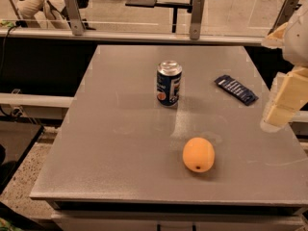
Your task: Move orange near rxbar blueberry
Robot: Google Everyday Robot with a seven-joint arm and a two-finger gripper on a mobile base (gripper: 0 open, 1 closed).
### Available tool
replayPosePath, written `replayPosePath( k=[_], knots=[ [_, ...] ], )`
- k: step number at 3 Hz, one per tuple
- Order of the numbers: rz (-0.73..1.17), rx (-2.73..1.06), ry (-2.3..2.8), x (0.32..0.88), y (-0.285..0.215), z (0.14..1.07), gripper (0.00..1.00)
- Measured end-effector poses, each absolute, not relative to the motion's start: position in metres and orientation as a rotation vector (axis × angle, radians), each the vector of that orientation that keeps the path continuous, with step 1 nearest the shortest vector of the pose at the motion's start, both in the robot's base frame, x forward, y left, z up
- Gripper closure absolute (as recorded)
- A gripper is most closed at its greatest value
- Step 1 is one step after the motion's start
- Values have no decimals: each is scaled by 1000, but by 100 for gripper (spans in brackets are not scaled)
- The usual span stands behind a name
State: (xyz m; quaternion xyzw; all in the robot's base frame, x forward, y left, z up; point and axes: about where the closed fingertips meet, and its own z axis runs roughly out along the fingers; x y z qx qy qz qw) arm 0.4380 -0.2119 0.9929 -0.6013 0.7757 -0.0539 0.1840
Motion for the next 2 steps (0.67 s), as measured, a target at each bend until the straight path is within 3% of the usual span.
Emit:
replayPosePath(
  k=[2],
  knots=[
    [-100, -1728, 2147, 434, -203, 996, 0]
  ],
)
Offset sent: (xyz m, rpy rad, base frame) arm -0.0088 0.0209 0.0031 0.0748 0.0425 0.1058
